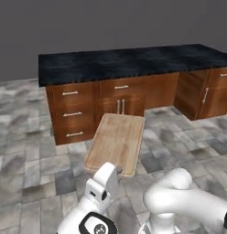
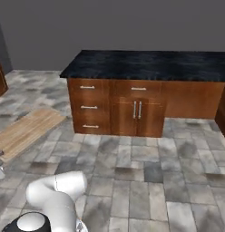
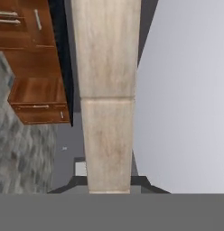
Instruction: Move the cutting board and knife to the sink. Then move spray from the cabinet to the counter.
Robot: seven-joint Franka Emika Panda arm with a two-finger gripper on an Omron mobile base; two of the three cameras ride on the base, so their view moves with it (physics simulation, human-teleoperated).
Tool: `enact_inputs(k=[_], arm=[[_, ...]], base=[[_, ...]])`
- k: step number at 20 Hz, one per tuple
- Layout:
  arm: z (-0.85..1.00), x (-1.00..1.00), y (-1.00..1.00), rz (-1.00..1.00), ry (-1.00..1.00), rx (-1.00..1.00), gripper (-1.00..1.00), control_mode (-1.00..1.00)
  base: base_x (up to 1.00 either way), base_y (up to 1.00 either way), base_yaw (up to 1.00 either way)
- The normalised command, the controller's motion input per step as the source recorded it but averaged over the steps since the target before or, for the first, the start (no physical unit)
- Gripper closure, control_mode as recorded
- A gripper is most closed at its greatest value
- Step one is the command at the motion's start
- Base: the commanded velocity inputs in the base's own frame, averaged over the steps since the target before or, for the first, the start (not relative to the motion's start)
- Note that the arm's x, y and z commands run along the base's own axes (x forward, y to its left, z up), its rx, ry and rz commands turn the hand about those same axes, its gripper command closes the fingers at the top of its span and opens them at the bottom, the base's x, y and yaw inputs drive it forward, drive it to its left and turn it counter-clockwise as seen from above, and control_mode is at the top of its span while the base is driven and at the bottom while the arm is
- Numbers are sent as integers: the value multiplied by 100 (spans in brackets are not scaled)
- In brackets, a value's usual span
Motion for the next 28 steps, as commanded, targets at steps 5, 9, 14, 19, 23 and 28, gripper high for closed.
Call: enact_inputs(k=[5, 9, 14, 19, 23, 28], arm=[[0, 0, 0, 0, 0, 0, 100, 100], [0, 0, 0, 0, 0, 0, 100, 100], [0, 0, 0, 0, 0, 0, 100, 100], [0, 0, 0, 0, 0, 0, 100, 100], [0, 0, 0, 0, 0, 0, 100, 100], [0, 0, 0, 0, 0, 0, 100, 100]], base=[[19, 2, -72], [17, 2, -75], [21, 5, -73], [40, 10, -57], [45, 11, -53], [53, 11, -46]])
